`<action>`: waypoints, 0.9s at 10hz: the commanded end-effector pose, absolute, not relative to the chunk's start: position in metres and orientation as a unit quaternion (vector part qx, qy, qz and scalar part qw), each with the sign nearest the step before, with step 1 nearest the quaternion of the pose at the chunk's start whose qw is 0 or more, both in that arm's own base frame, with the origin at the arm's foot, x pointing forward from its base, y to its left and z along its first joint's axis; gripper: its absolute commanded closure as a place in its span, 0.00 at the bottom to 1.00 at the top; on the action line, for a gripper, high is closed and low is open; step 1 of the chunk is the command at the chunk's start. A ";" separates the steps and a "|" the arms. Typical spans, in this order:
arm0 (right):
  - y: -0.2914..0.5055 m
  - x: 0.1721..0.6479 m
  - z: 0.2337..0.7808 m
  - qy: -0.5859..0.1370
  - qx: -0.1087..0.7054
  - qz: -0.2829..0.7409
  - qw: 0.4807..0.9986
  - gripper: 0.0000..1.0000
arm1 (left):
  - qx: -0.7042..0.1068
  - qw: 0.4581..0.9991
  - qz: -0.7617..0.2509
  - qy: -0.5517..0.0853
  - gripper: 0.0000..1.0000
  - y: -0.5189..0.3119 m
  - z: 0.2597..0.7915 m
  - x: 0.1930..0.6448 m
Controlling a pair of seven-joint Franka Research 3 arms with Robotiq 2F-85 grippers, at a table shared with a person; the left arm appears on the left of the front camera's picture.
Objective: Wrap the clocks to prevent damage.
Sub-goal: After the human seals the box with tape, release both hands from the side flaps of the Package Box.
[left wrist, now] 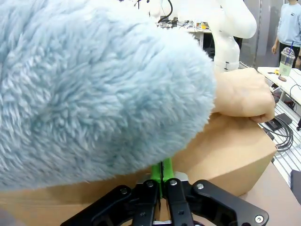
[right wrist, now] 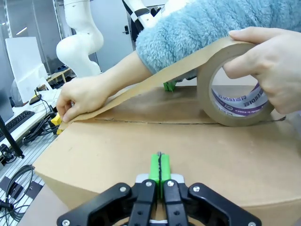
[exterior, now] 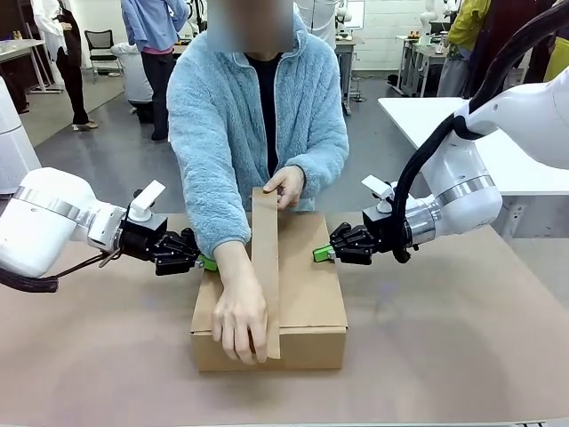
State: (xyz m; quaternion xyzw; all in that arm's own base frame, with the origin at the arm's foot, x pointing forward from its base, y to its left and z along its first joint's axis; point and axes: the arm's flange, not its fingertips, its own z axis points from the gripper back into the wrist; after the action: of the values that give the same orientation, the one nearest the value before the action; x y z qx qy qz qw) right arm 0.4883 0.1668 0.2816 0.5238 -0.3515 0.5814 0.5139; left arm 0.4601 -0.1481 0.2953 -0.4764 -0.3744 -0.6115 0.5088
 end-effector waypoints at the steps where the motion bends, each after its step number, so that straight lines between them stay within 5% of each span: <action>1: 0.168 0.488 0.277 -0.351 0.521 0.580 0.519 0.99 | -0.472 0.511 -0.613 -0.374 0.99 -0.150 0.294 0.461; 9: 0.168 0.488 0.277 -0.351 0.521 0.580 0.519 0.99 | -0.472 0.511 -0.613 -0.374 0.99 -0.150 0.294 0.461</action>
State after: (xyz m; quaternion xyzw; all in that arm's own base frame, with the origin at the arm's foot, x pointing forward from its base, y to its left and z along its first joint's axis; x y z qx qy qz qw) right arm 0.4883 0.1668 0.2816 0.5237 -0.3515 0.5814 0.5139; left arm 0.4600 -0.1480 0.2950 -0.4765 -0.3742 -0.6114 0.5090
